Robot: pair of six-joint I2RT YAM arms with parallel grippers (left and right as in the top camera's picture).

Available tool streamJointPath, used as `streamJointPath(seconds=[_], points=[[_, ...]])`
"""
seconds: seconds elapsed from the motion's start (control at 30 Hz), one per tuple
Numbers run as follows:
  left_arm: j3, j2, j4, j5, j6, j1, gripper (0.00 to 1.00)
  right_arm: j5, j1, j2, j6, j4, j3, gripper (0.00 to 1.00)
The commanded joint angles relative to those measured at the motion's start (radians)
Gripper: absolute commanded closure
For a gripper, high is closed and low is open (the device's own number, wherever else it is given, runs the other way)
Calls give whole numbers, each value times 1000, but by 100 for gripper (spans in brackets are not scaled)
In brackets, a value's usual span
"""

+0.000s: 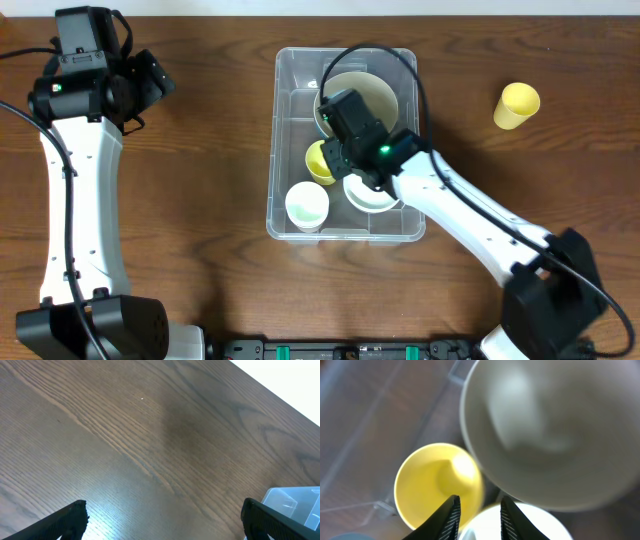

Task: Pack container
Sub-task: 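Open the right gripper and retract to the remaining yellow cup, then grasp the second yellow cup rim with the right gripper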

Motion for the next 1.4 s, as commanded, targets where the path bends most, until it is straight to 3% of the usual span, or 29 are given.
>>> streamJointPath(seconds=[0.0,0.17,0.37,0.4,0.43,0.5,0.83,1.13,1.37], points=[[9,10,-3,-16,2,3,2,30,-75,-120,91,-11,39,73],[9,10,-3,-16,2,3,2,30,-238,-188,139,-59,39,75],[9,10,-3,-16,2,3,2,25,-496,-193,163,-133,38,67],[9,10,-3,-16,2,3,2,23,-533,-193,163,-136,38,61],[9,10,-3,-16,2,3,2,16,-581,-193,163,-135,38,49],[9,10,-3,-16,2,3,2,-3,-655,-193,162,-125,38,41],[9,10,-3,-17,2,3,2,-35,-902,-164,208,-94,38,41],[9,10,-3,-16,2,3,2,-91,-965,-3,239,9,38,41],[9,10,-3,-16,2,3,2,-252,-974,143,239,129,38,43]])
